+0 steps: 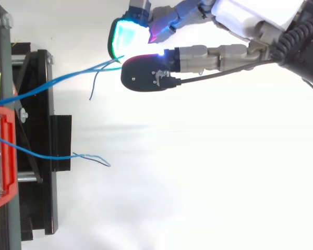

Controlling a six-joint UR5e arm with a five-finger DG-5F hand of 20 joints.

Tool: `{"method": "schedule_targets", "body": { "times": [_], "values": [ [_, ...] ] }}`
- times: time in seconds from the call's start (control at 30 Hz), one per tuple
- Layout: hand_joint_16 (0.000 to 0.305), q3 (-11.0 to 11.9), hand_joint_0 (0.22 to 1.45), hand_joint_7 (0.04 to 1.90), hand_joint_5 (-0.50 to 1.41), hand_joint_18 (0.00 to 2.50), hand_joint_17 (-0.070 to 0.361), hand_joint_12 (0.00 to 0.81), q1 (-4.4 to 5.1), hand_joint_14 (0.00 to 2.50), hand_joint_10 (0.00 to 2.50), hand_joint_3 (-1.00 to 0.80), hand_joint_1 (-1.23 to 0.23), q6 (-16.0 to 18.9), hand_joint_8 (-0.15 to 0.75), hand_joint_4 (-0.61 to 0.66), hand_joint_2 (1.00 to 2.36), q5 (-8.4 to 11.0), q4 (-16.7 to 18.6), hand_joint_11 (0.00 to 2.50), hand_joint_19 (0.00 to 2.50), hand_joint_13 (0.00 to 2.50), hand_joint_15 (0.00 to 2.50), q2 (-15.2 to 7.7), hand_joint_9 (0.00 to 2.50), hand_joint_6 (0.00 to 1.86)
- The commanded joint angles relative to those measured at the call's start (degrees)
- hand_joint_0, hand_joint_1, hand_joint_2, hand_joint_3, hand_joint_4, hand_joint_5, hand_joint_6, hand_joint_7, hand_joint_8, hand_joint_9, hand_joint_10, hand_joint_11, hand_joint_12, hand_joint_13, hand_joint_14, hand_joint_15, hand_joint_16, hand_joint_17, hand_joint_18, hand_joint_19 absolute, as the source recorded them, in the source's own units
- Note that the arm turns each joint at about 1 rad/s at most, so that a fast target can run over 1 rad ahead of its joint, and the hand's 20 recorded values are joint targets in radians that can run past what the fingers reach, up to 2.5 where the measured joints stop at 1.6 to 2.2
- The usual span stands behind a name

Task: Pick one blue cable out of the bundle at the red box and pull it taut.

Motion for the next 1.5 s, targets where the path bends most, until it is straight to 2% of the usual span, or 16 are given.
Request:
{"method": "schedule_targets", "body": {
  "times": [0.0, 0.1, 0.33, 0.47, 1.47],
  "values": [
    [0.070, 0.0, 0.60, 1.14, -0.09, 0.50, 0.158, 0.512, 0.00, 0.01, 0.01, 0.04, -0.85, 0.0, 0.466, 0.02, 1.05, 0.00, 0.0, 0.71, 0.31, 0.54, 0.17, 0.0, 0.89, 0.92],
    [0.069, 0.0, 0.62, 1.16, -0.09, 0.47, 0.155, 0.506, 0.00, 0.00, 0.01, 0.06, -0.85, 0.0, 0.484, 0.03, 1.00, 0.00, -0.1, 0.70, 0.31, 0.49, 0.12, 0.0, 0.88, 0.92],
    [0.070, 0.0, 0.62, 1.14, -0.09, 0.47, 0.157, 0.516, 0.00, 0.01, 0.01, 0.06, -0.85, 0.0, 0.477, 0.03, 1.00, 0.00, -0.1, 0.75, 0.28, 0.53, 0.16, 0.0, 0.90, 0.92],
    [0.072, 0.0, 0.60, 1.14, -0.09, 0.49, 0.161, 0.528, 0.00, 0.01, 0.01, 0.03, -0.85, 0.0, 0.469, 0.02, 1.06, 0.00, -0.1, 0.76, 0.27, 0.59, 0.22, 0.0, 0.92, 0.92],
    [0.074, 0.0, 0.58, 1.15, -0.08, 0.54, 0.167, 0.509, 0.00, 0.01, 0.01, 0.02, -0.85, 0.0, 0.450, 0.02, 1.10, 0.00, -0.1, 0.77, 0.30, 0.63, 0.28, 0.0, 0.93, 0.91]
  ]
}}
